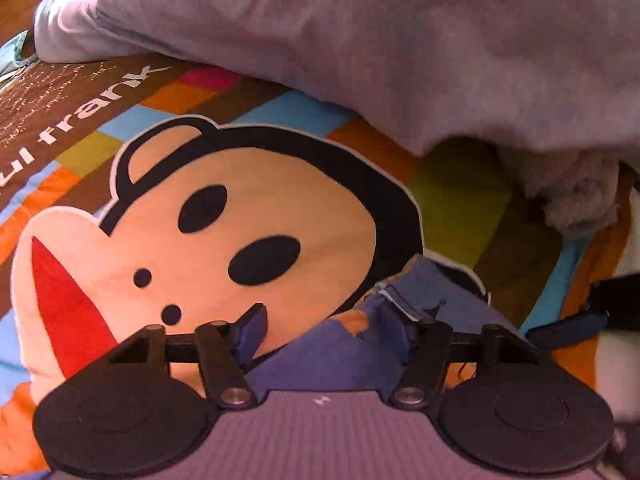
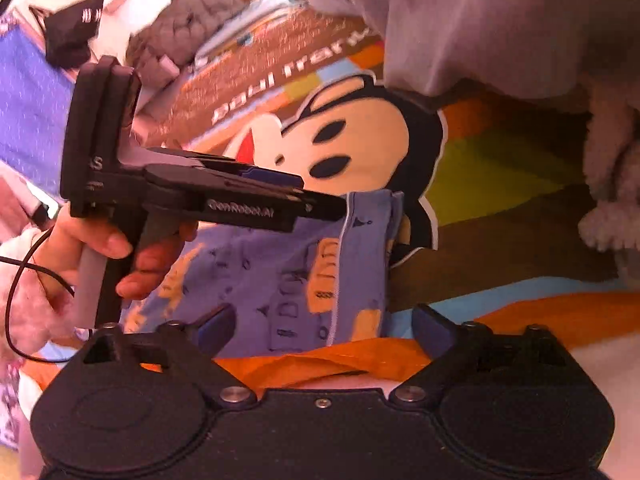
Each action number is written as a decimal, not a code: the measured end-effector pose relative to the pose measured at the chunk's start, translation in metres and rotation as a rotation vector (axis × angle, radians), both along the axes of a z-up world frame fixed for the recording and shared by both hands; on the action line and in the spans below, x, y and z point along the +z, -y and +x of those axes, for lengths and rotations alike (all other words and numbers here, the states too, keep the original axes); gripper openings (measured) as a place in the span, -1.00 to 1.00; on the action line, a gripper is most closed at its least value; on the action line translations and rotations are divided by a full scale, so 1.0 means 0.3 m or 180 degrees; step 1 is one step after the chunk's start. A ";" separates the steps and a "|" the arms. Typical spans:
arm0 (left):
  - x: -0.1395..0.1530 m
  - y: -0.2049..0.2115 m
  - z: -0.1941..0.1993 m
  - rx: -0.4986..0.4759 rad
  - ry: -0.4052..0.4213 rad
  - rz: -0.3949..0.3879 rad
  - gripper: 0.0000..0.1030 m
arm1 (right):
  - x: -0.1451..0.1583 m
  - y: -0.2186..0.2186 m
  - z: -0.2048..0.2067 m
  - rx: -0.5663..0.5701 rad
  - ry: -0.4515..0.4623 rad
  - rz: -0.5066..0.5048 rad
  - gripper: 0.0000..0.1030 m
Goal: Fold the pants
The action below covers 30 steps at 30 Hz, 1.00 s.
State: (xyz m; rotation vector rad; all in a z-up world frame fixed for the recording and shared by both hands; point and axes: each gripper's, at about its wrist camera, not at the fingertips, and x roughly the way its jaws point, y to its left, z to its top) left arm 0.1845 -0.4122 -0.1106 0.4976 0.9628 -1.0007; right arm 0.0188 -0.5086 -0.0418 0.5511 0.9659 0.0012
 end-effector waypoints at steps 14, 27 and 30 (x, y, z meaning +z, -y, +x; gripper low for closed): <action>0.066 -0.122 0.117 0.0451 -0.0633 -0.0453 0.30 | 0.035 -0.183 0.029 0.0126 -0.0114 -0.1058 -0.70; 0.204 -0.076 0.062 0.0247 -0.1455 0.0019 0.16 | 0.009 -0.598 0.057 0.0753 -0.0056 -0.2943 -0.70; 0.183 -0.068 0.031 0.0356 -0.1327 0.0214 -0.16 | 0.000 -0.636 0.052 0.0772 -0.0019 -0.2997 -0.70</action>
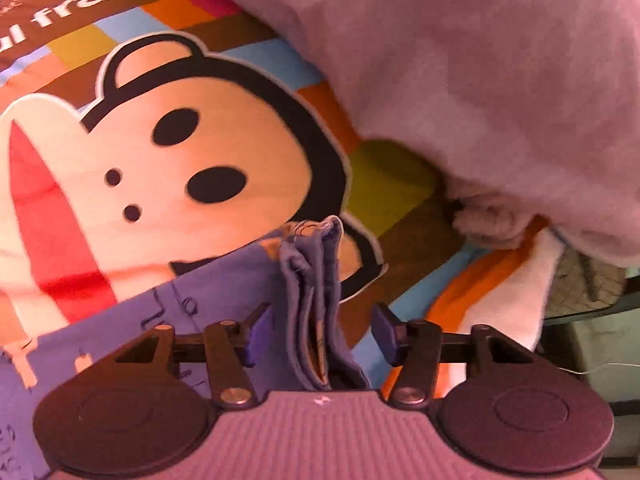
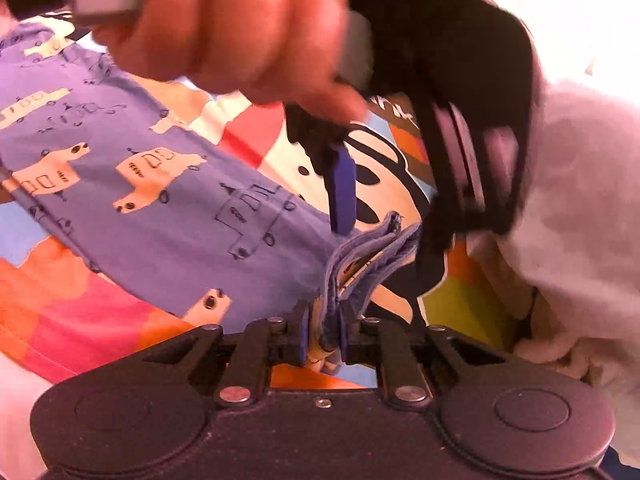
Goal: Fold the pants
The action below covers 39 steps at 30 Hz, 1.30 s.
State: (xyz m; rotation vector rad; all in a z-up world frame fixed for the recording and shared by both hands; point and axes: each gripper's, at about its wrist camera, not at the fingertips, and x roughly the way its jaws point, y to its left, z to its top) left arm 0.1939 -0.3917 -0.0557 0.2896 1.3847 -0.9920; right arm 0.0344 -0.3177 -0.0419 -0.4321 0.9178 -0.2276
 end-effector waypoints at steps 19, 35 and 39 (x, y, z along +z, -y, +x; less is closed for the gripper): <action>-0.047 -0.084 0.056 0.0514 -0.0354 -0.0246 -0.81 | 0.019 -0.002 -0.051 -0.0533 0.0335 0.0188 0.28; 0.122 -0.188 0.039 0.0464 -0.0079 -0.0390 -0.82 | 0.080 -0.047 -0.077 -0.0418 0.0655 0.0424 -0.70; 0.185 -0.267 0.038 0.0404 0.0152 -0.0371 -0.82 | 0.128 -0.115 -0.075 -0.0234 0.0745 0.0494 -0.70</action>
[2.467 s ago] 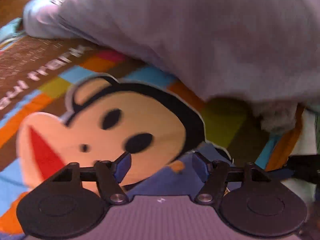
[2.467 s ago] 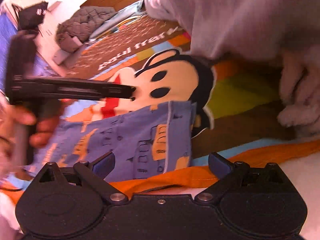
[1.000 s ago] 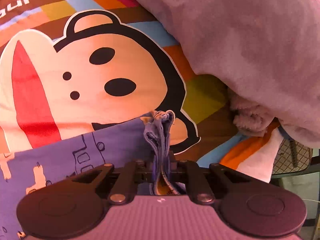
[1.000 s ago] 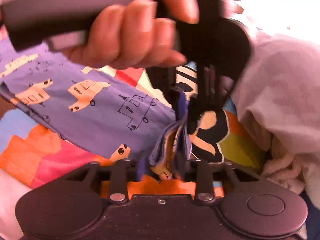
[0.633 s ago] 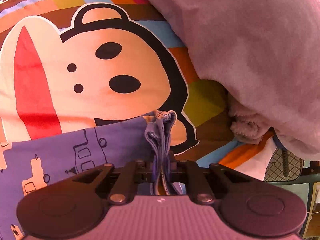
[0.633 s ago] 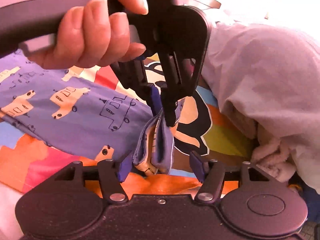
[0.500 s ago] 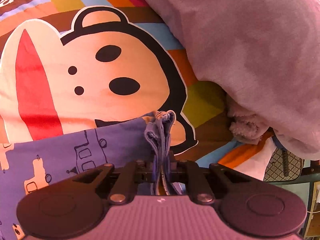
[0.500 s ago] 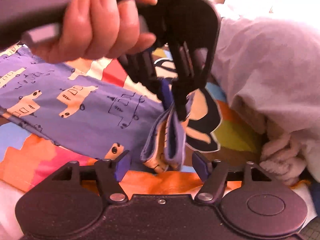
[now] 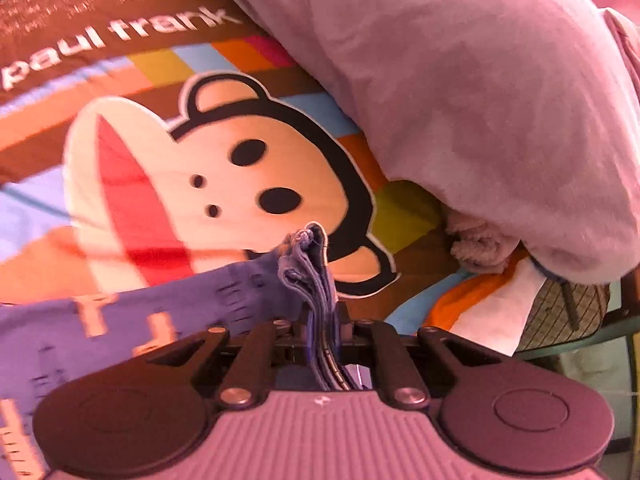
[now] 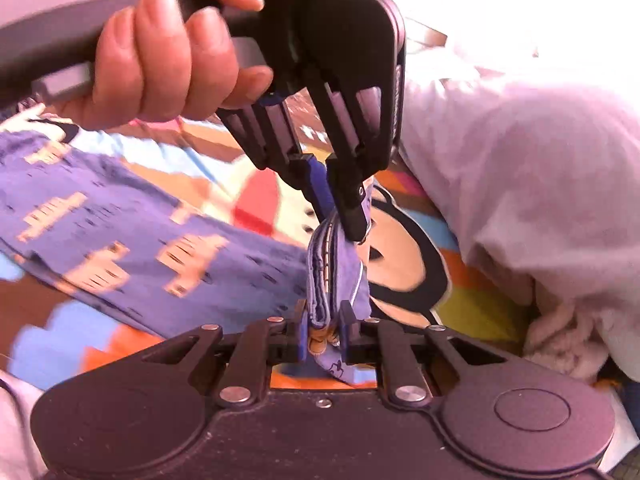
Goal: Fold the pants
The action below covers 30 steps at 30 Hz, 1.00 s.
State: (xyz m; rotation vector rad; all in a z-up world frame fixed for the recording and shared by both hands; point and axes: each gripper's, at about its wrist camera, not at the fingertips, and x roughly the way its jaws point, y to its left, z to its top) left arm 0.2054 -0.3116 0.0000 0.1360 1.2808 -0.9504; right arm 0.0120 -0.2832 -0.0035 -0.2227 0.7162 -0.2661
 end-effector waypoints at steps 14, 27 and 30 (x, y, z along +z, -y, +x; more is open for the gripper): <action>-0.106 -0.411 0.156 0.0289 -0.0108 0.0093 -0.82 | -0.038 -0.295 0.149 0.0808 -0.0172 0.0428 -0.70; -0.265 -0.539 0.167 0.0567 -0.0257 -0.0109 -0.76 | -0.145 -0.359 0.190 0.0892 -0.0352 0.0453 -0.65; -0.265 -0.541 0.156 0.0613 -0.0218 -0.0111 -0.74 | -0.147 -0.360 0.186 0.0888 -0.0339 0.0449 -0.60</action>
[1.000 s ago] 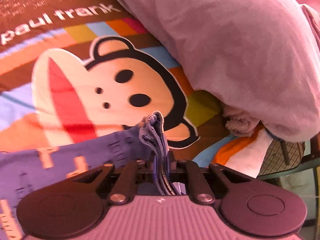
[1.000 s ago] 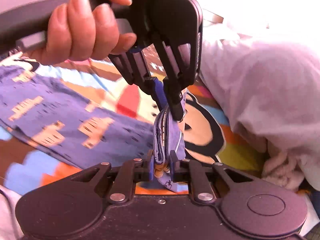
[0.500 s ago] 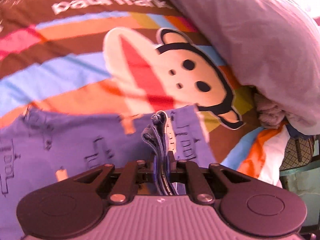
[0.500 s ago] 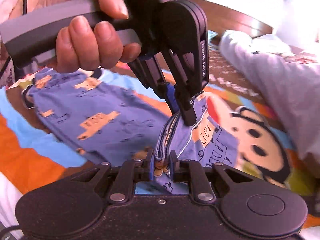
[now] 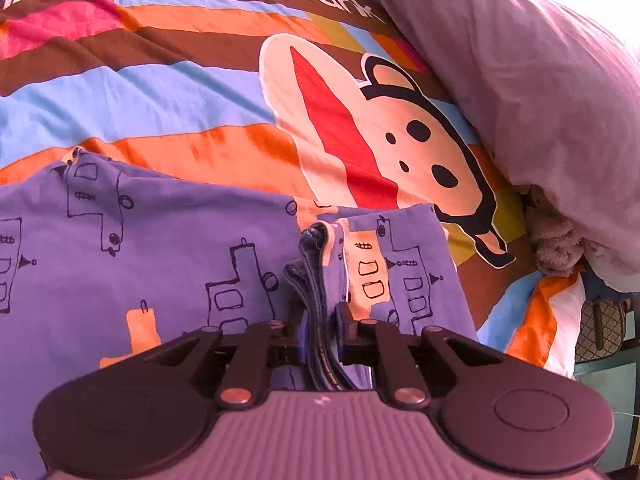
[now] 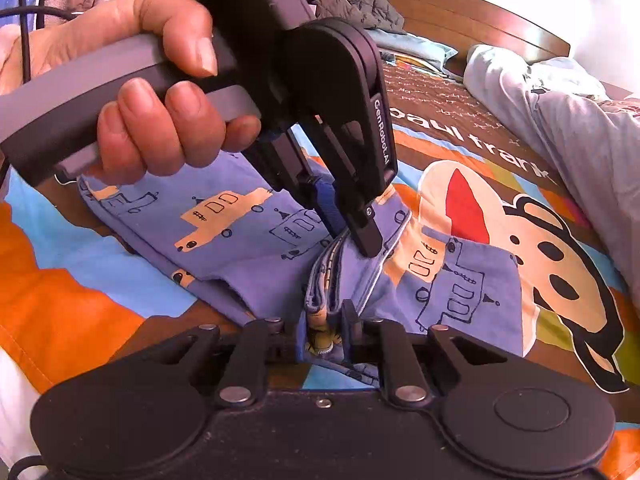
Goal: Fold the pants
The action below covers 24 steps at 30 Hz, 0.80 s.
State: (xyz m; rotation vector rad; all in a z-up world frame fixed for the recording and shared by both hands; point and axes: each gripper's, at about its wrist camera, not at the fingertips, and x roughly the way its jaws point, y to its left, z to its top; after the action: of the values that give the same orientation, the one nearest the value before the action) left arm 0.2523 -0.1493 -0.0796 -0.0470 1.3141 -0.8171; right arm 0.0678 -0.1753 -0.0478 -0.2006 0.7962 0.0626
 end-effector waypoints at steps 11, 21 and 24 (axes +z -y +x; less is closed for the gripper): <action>0.001 0.010 -0.007 0.0032 0.0015 0.0087 -0.71 | -0.001 0.004 -0.001 -0.0052 0.0045 0.0029 -0.49; 0.000 0.017 -0.012 0.0022 0.0029 0.0124 -0.66 | -0.004 0.005 -0.006 -0.0076 0.0060 0.0022 -0.40; 0.000 0.019 -0.012 0.0005 0.0030 0.0134 -0.66 | -0.005 0.005 -0.006 -0.0068 0.0057 0.0006 -0.40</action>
State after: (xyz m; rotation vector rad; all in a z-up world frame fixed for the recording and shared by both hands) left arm 0.2488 -0.1551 -0.0794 -0.0108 1.3218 -0.7872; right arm 0.0660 -0.1769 -0.0491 -0.1905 0.7801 0.0414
